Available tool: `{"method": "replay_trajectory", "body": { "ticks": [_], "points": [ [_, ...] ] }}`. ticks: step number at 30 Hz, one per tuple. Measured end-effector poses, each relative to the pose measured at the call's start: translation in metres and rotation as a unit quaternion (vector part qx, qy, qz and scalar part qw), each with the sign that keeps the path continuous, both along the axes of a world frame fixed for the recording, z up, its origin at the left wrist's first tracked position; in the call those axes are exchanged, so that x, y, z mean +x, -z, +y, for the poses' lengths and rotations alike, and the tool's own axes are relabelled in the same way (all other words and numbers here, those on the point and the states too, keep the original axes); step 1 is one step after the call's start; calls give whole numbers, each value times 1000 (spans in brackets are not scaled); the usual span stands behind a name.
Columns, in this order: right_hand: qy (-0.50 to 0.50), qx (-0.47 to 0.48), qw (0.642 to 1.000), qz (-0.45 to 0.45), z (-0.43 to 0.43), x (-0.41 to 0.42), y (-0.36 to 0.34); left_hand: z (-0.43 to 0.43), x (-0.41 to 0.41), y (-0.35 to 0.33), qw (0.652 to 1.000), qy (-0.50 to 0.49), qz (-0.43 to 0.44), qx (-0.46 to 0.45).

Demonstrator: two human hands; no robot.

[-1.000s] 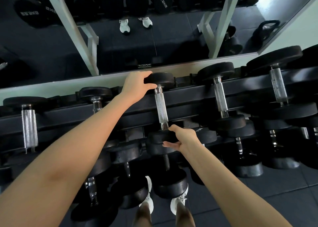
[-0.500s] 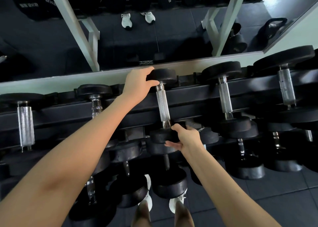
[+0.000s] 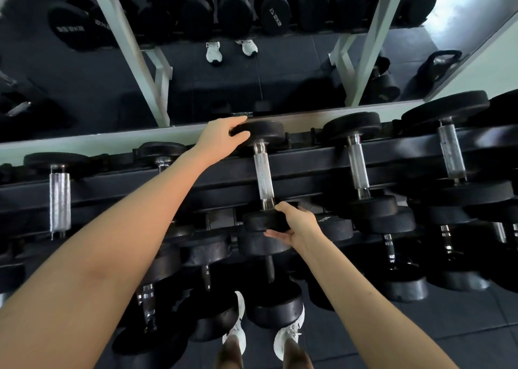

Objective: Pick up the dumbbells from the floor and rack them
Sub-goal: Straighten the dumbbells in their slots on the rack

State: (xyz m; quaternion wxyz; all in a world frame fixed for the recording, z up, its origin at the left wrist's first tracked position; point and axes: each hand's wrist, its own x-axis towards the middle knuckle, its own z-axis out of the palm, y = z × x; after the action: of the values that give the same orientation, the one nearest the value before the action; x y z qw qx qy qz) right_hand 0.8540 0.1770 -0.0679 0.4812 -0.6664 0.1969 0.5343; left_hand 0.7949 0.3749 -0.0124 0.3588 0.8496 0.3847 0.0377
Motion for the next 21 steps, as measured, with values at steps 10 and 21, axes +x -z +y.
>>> {"method": "replay_trajectory", "body": {
  "ticks": [10, 21],
  "points": [
    [-260, -58, 964, -18, -8, 10, -26, -16, -72, -14, 991, -125, -37, -15],
    [-457, -125, 644, -601, 2, -50, -64, -3, -201, -12, 972, -223, -40, 64]
  ]
}}
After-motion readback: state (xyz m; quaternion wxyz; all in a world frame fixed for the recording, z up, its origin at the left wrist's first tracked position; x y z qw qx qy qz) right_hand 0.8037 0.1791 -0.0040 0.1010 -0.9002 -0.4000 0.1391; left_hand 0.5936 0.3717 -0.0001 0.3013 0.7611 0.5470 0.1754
